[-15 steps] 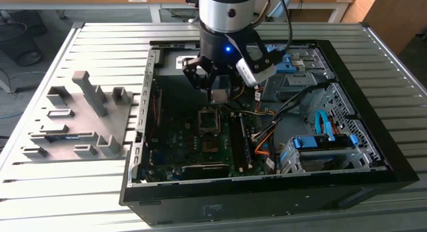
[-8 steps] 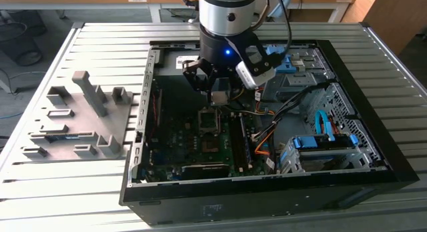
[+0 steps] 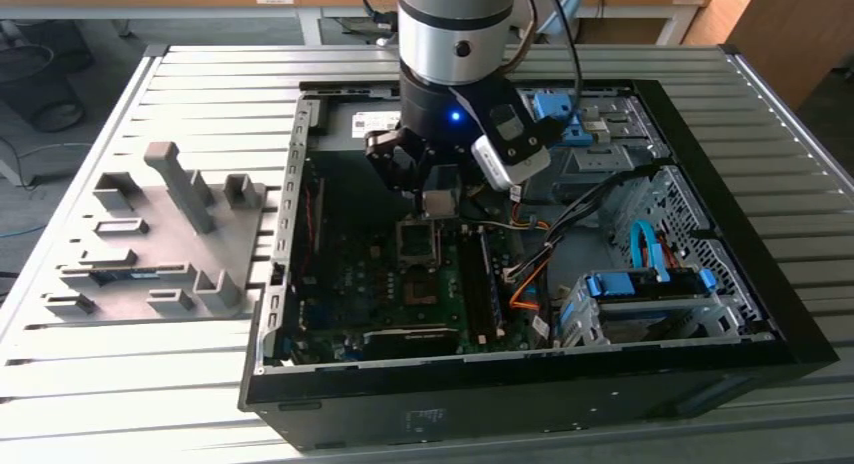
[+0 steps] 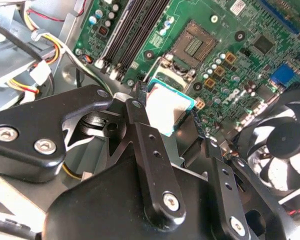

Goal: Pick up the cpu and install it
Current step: 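Place the cpu into insertion slot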

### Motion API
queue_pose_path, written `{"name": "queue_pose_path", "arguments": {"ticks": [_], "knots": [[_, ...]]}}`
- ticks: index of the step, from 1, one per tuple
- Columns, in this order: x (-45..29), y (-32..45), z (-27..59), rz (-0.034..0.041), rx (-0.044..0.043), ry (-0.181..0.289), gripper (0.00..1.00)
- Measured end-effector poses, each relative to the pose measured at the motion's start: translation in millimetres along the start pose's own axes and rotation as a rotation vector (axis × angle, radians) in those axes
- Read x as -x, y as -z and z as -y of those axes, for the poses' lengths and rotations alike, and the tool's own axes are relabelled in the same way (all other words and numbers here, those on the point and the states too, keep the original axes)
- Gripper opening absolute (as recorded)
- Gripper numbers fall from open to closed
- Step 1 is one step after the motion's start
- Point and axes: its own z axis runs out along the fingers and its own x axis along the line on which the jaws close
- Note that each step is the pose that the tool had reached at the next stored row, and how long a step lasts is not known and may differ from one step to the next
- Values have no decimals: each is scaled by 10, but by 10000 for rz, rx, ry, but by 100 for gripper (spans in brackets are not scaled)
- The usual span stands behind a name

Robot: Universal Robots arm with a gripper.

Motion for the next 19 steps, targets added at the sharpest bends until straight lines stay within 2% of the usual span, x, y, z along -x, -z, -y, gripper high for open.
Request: {"name": "queue_pose_path", "arguments": {"ticks": [5,11,19], "knots": [[-7,-43,39,1,1,-2,47],[-24,-80,42,0,-1,-1,47],[-30,-165,45,0,-1,0,47]]}}
